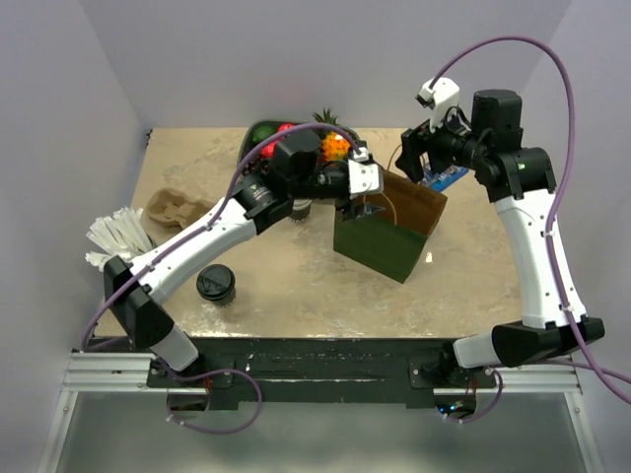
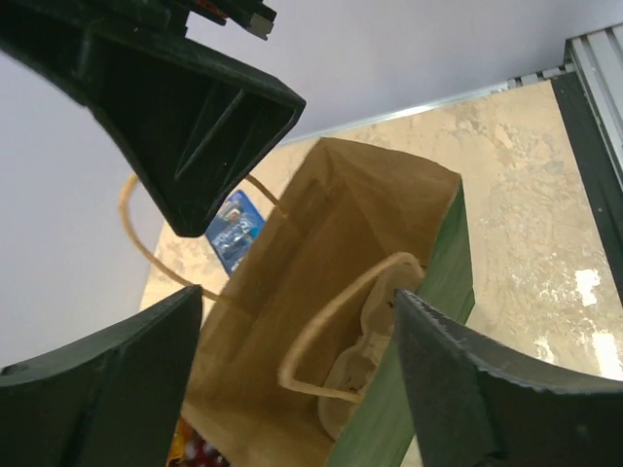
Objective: Pack the takeout coffee
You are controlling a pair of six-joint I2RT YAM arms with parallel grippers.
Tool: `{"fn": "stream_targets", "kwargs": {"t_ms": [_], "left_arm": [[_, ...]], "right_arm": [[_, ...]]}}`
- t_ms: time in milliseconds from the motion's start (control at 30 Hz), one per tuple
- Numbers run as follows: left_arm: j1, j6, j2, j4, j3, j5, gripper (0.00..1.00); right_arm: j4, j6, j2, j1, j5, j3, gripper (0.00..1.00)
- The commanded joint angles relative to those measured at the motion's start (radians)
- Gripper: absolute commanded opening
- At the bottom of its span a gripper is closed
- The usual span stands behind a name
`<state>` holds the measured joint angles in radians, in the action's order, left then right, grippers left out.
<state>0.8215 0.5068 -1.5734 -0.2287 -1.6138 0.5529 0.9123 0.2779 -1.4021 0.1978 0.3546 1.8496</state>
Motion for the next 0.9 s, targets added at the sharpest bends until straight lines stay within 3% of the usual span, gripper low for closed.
{"fn": "stream_targets", "kwargs": {"t_ms": [0,100,133,200,233,300,333,500,733,867], "left_arm": [[0.005,-0.021,-0.051,0.026,-0.083,0.068,0.77],[0.004,-0.024,-0.071,-0.004,-0.118,0.104,0.54],[0.004,-0.024,-0.073,-0.012,-0.129,0.113,0.35],[0.005,-0.025,-0.068,-0.031,-0.150,0.125,0.17],[0.004,-0.027,-0.059,-0.031,-0.155,0.124,0.01],[0.004,-0.027,-0.043,-0.017,-0.161,0.102,0.00],[0.004,-0.022,-0.025,-0.014,-0.164,0.094,0.00],[0.004,0.007,0.012,-0.006,-0.228,0.033,0.00],[0.002,0.074,0.047,0.002,-0.297,-0.047,0.00],[0.002,0.093,0.044,0.000,-0.334,-0.065,0.00]], "right_arm": [[-0.039,0.064,-0.006,-0.003,-0.048,-0.026,0.80],[-0.043,0.078,-0.021,-0.003,-0.013,-0.030,0.67],[-0.039,0.078,-0.026,-0.003,0.018,-0.018,0.54],[-0.038,0.073,-0.034,-0.003,0.041,-0.001,0.37],[-0.044,0.073,-0.037,-0.003,0.053,0.025,0.16],[-0.059,0.063,-0.037,-0.003,0.052,0.051,0.02],[-0.081,0.057,-0.037,-0.001,0.050,0.080,0.00],[-0.157,-0.005,-0.046,-0.003,0.034,0.236,0.00],[-0.344,-0.085,-0.046,-0.001,0.003,0.342,0.00],[-0.368,-0.089,-0.078,-0.003,-0.003,0.417,0.00]]}}
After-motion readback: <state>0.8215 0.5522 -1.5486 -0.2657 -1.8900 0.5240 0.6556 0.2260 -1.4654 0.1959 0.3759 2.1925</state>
